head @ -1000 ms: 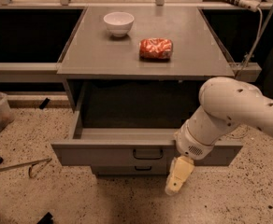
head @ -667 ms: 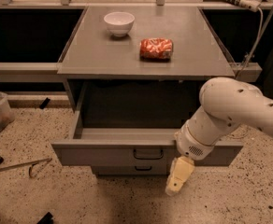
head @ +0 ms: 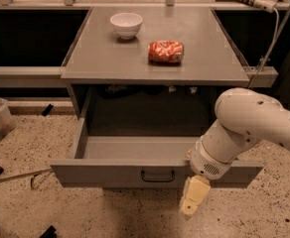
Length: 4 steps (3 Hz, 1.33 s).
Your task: Open top drawer
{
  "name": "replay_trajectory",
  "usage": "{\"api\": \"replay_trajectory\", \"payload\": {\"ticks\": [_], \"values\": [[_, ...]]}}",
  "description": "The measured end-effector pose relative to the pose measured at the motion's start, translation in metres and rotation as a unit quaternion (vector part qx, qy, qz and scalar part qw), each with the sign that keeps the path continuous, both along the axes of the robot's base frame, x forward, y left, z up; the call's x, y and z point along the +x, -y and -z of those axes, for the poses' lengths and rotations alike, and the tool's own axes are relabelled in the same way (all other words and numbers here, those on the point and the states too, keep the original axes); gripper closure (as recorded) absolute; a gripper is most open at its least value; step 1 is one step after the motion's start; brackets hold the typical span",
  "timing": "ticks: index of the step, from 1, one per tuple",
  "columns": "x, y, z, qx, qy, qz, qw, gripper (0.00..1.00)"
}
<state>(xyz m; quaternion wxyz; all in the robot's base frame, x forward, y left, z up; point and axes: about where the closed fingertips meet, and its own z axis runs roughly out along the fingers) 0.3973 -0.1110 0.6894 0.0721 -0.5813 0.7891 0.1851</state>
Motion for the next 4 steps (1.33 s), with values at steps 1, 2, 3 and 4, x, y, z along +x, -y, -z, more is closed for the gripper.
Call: {"api": "replay_trajectory", "payload": {"ticks": [1, 2, 3, 4], "values": [[-0.031, 0.005, -0.004, 0.002, -0.024, 0.011, 0.9997, 0.0], [-0.031, 0.005, -0.004, 0.002, -0.024, 0.011, 0.9997, 0.0], [-0.055, 0.007, -0.001, 0.006, -0.051, 0.003, 0.9987, 0.0], [-0.058, 0.007, -0.003, 0.007, -0.054, 0.002, 0.9985, 0.0]]}}
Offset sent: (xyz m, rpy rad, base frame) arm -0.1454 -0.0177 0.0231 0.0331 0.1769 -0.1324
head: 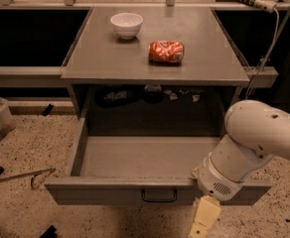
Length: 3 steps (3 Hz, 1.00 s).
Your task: Open top drawer
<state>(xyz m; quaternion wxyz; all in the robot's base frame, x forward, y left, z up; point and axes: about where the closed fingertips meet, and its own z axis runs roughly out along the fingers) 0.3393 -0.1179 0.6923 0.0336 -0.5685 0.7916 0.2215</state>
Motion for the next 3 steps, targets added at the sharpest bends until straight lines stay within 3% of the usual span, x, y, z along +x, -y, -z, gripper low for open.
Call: {"api": "replay_trajectory", "payload": {"ticks": [1, 2, 3], "values": [[-0.022, 0.003, -0.007, 0.004, -0.015, 0.002, 0.9999, 0.0], [-0.071, 0.022, -0.034, -0.004, -0.037, 0.026, 0.999, 0.0], [-0.071, 0.022, -0.034, -0.004, -0.037, 0.026, 0.999, 0.0]]}}
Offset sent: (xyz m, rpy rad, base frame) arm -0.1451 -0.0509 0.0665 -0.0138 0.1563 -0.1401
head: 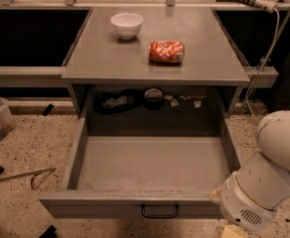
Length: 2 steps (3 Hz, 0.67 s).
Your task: Open top drawer
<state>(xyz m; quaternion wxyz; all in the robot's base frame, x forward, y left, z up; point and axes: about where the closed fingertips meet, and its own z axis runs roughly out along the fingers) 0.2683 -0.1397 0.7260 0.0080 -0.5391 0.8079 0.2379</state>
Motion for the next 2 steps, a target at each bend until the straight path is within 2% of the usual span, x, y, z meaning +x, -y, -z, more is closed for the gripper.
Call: {"api": "replay_trajectory", "payload": {"ticks": [1, 2], "values": [[0.025, -0.006, -0.006, -0.006, 0.041, -0.009, 0.9991, 0.0], [0.057, -0.02, 0.001, -0.009, 0.071, -0.019, 0.9973, 0.0]]}}
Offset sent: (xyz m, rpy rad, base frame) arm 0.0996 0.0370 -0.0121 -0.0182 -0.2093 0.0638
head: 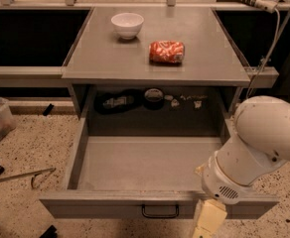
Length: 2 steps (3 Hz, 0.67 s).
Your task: Open top drawer
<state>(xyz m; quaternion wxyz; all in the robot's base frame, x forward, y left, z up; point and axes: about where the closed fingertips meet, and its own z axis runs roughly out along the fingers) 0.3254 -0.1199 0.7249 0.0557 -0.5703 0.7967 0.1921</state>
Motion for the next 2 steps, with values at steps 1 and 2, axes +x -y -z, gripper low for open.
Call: {"api": "replay_trajectory", "payload": {"ticks": [1, 2], "values": [[0.0, -0.01, 0.025, 0.003, -0.022, -0.013, 0.9997, 0.0], [-0.023, -0.011, 0.045, 0.013, -0.067, -0.022, 0.9975, 0.0]]}}
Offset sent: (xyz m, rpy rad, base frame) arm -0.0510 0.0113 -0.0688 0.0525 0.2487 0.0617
